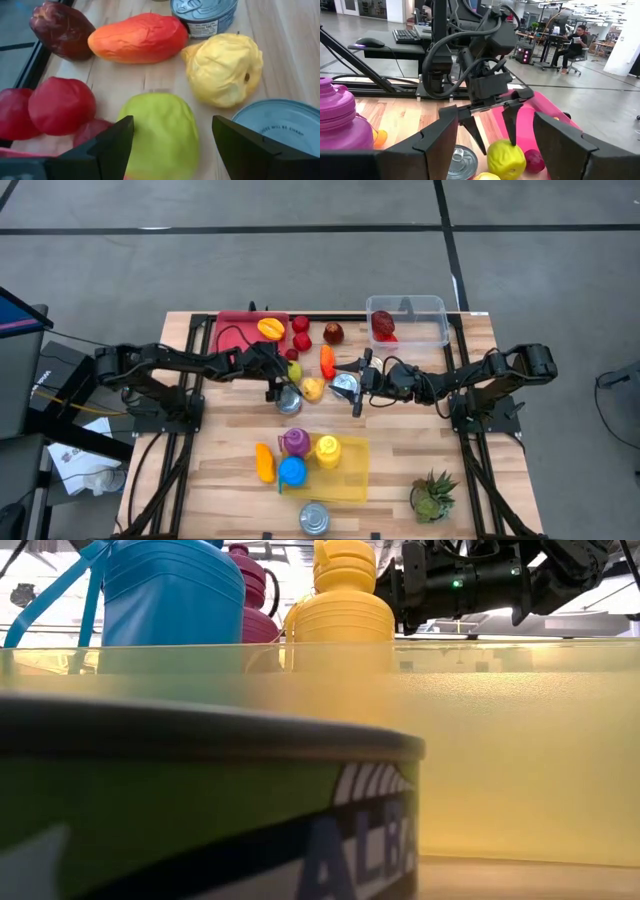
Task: Pick & Place Food Item
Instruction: Put the green apple into the red bin
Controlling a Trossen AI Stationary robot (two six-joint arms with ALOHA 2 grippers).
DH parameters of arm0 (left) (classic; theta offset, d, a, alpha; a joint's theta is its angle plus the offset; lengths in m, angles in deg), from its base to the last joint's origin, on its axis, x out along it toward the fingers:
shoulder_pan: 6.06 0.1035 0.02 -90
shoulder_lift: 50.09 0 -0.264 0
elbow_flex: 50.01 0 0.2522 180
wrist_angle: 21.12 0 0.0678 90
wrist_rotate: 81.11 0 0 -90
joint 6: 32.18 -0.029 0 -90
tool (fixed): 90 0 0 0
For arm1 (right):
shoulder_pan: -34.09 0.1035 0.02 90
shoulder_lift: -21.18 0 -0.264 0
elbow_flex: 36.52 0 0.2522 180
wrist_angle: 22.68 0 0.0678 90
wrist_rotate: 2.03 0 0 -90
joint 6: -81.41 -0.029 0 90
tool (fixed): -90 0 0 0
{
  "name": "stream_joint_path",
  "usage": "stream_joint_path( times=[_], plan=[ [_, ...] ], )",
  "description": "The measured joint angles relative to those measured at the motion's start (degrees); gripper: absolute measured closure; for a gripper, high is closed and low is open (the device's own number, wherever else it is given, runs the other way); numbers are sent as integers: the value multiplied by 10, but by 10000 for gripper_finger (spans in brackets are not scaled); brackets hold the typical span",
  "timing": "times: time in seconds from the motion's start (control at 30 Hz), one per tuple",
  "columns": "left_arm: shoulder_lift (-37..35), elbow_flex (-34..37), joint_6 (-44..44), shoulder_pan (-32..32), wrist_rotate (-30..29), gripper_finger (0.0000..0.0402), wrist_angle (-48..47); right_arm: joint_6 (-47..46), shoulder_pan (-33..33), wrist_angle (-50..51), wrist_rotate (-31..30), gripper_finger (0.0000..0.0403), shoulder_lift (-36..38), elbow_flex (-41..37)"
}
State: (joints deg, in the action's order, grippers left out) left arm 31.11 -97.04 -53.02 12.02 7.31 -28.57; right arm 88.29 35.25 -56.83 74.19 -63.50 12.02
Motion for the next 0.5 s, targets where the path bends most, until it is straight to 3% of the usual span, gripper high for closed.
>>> stream_joint_path(
  times=[0.33, 0.5],
  plan=[
    [78, -17, 1, 23, -18, 137, 28, 2, 0, 9, 0, 154, 0, 0],
    [75, -14, 0, 17, -29, 137, 34, 1, 0, 9, 0, 154, 0, 0]
  ],
)
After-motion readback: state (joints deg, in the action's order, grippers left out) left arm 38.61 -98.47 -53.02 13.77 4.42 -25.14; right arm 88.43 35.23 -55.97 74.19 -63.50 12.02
